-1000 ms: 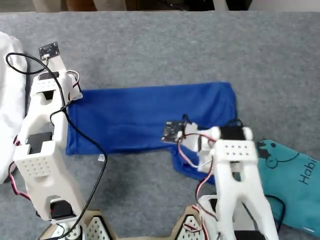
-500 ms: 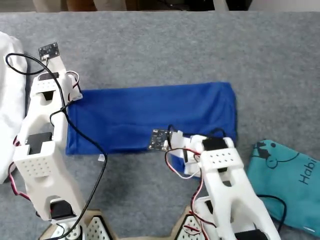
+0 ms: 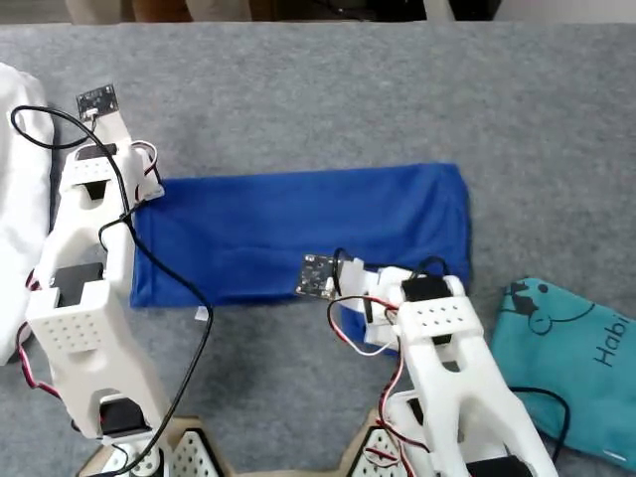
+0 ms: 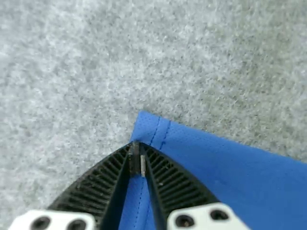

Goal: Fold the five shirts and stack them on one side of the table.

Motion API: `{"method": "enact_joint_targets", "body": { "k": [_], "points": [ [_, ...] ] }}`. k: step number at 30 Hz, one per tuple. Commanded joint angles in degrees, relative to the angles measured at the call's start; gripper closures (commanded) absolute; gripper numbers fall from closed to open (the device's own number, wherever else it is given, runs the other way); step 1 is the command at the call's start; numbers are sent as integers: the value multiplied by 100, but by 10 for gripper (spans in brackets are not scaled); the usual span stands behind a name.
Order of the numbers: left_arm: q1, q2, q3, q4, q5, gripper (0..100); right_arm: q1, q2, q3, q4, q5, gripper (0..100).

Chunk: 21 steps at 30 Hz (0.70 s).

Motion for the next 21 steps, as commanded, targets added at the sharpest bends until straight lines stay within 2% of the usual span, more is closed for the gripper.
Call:
{"method": "enact_joint_targets", "body": {
  "k": [1,8,15,21],
  "points": [
    [-132,-286,-18,-53,26,980,-48,-127,-180,-88,-62,992],
    [-132,-286,-18,-62,26,980,-84,-145,-207,-53,-185,994],
    [-123,-286,-18,-62,18,980,-708,-171,-558,299,-571,994],
    [-123,-286,-18,-62,18,980,-787,-136,-848,290,-659,994]
  ]
}}
